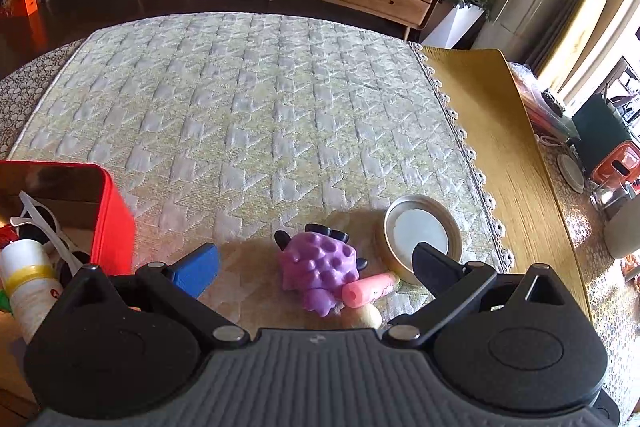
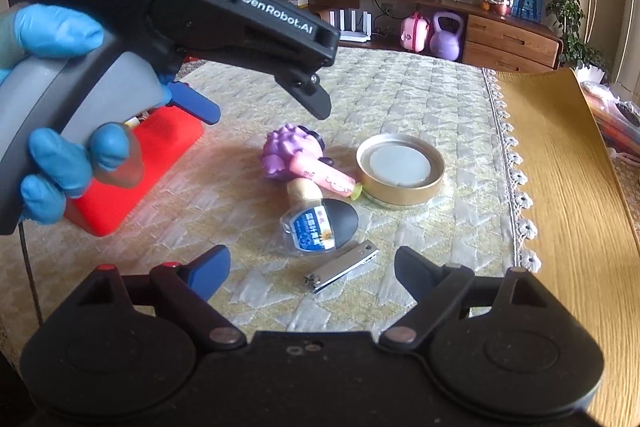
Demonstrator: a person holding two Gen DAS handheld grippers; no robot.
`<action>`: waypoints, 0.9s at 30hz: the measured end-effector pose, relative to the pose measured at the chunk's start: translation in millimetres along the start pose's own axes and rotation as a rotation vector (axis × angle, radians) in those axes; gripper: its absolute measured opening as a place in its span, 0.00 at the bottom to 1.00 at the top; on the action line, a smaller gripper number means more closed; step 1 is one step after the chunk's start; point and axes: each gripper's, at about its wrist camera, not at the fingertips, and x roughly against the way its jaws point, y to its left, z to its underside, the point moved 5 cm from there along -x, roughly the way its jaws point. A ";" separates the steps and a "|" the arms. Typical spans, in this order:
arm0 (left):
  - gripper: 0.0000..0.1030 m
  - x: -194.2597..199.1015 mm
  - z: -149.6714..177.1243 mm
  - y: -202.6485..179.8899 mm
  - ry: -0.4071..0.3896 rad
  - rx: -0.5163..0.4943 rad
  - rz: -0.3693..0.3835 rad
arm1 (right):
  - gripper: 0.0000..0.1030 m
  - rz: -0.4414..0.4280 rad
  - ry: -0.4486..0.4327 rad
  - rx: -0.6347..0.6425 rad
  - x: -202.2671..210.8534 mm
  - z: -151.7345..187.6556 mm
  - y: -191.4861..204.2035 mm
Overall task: Organize rigid objects
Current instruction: 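Grasp the nail clipper with the right tool while the left tool grasps the purple spiky toy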
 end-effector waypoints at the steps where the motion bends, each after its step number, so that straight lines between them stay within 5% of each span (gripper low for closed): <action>1: 1.00 -5.0 -0.9 -0.1 0.005 0.002 -0.001 | 0.83 -0.001 0.006 -0.009 -2.8 0.9 -1.9; 12: 1.00 -37.3 5.5 -0.6 0.033 -0.035 -0.068 | 0.73 -0.003 0.028 -0.033 -22.1 6.5 -3.4; 19: 0.99 -43.4 9.9 7.3 0.031 -0.030 -0.082 | 0.50 0.044 0.019 -0.024 -25.1 8.5 1.0; 27: 0.72 -38.3 13.5 1.0 0.019 -0.053 -0.038 | 0.24 0.091 0.005 0.002 -19.7 12.3 2.1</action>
